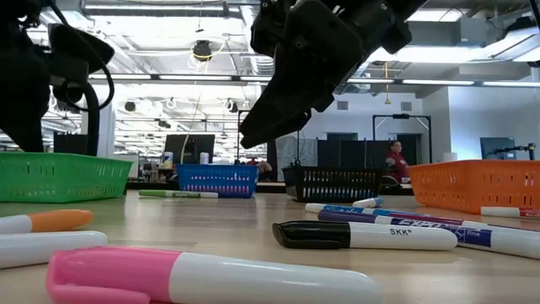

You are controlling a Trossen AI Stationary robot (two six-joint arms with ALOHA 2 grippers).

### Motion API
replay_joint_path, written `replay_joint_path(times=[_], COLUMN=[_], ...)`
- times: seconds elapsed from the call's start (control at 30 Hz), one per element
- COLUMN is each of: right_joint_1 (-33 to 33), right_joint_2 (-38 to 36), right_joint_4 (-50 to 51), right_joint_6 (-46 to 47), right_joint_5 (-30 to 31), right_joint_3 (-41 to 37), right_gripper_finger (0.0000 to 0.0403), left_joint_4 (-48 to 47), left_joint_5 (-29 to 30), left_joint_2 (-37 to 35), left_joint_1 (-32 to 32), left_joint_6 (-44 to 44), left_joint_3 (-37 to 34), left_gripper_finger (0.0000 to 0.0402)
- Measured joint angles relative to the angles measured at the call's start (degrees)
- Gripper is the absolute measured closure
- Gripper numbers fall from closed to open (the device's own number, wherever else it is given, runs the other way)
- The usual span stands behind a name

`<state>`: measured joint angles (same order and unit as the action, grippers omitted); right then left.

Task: Pick & Place Markers
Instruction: Put the top yellow highlighter pen into the green basket, then put the left pink highlighter pen into the green basket

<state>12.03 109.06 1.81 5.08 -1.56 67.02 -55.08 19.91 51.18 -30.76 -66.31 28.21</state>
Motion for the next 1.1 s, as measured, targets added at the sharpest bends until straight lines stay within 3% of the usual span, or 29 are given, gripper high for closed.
replay_joint_path(times=[0.13, 0.27, 0.5, 0.6, 0.83, 1.1], right_joint_1=[-0.13, -0.55, -1.29, -1.31, -1.29, -1.4], right_joint_2=[0.0, 0.0, 0.0, 0.0, 0.0, 0.0], right_joint_4=[-0.61, -0.65, -0.99, -0.98, -0.97, -0.97], right_joint_6=[-0.04, -0.58, -0.87, -1.05, -1.31, -2.54], right_joint_5=[0.0, 0.0, 0.0, 0.02, -0.02, -0.04], right_joint_3=[0.0, 0.0, 0.0, 0.0, 0.0, 0.0], right_gripper_finger=[0.0148, 0.0148, 0.0148, 0.0148, 0.0148, 0.0148], left_joint_4=[0.1, 0.28, 0.32, 0.22, 1.5, 7.07], left_joint_5=[-1.04, -7.55, -31.27, -37.52, -35.98, -35.35], left_joint_2=[2.54, 2.81, 4.45, 6.67, 16.0, 24.34], left_joint_1=[0.02, -0.02, -0.73, -2.83, -10.07, -13.51], left_joint_6=[0.15, -1.67, -14.75, -20.46, -25.94, -27.26], left_joint_3=[0.23, 3.89, 10.38, 10.52, 10.19, 10.19], left_gripper_finger=[0.0308, 0.029, 0.0296, 0.0297, 0.0298, 0.0298])
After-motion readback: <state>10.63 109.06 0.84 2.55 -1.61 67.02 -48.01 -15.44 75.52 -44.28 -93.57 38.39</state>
